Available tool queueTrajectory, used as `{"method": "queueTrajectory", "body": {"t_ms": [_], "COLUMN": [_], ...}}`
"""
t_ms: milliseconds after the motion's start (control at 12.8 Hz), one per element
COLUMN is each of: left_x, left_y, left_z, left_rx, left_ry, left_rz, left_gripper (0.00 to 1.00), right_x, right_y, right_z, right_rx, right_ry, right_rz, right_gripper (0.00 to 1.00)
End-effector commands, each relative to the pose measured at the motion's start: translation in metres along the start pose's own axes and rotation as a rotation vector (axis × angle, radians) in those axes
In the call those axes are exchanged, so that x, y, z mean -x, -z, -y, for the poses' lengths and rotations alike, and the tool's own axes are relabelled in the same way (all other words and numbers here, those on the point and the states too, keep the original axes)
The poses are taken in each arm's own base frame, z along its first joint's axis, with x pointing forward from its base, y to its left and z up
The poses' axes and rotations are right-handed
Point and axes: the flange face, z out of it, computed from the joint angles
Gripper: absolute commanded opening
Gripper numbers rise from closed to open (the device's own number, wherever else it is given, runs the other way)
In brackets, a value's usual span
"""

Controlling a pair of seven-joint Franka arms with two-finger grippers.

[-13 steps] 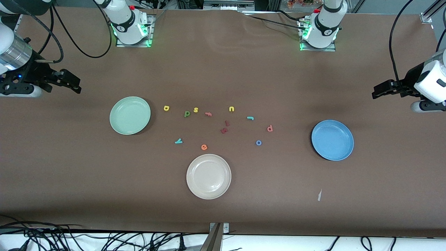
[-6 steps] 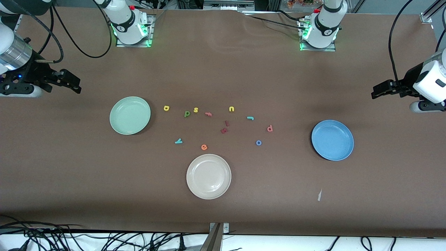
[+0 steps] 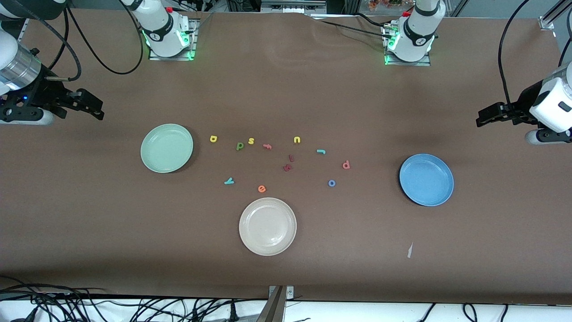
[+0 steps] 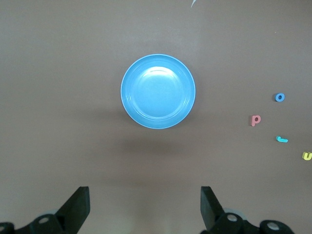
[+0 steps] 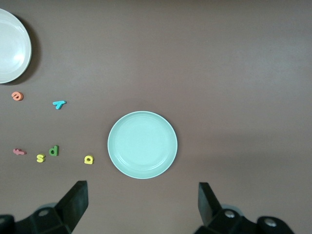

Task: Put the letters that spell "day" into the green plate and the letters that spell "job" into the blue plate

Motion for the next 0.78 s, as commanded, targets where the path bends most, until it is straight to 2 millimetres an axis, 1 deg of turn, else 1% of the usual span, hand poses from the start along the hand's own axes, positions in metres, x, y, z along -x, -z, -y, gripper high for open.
{"method": "queueTrajectory", "body": {"t_ms": [0,704], "left_x": [-0.0007,-0.0006], "left_y": [0.0007,0.0006], "left_z": [-0.002,-0.0036], "left_rx": [0.023,0.021], "left_ry": [-0.011,-0.011], "left_rz": [-0.003,-0.003], "left_gripper": [1.0,1.0], "right_x": [0.0028,0.0034], "right_y": [0.0038,0.0021], "right_z": [-0.0018,-0.0026], "right_rx": [-0.005,-0.006], "right_ry": [0.0,-0.001], "right_rz": [0.002,0.013], "right_gripper": [1.0,1.0]}}
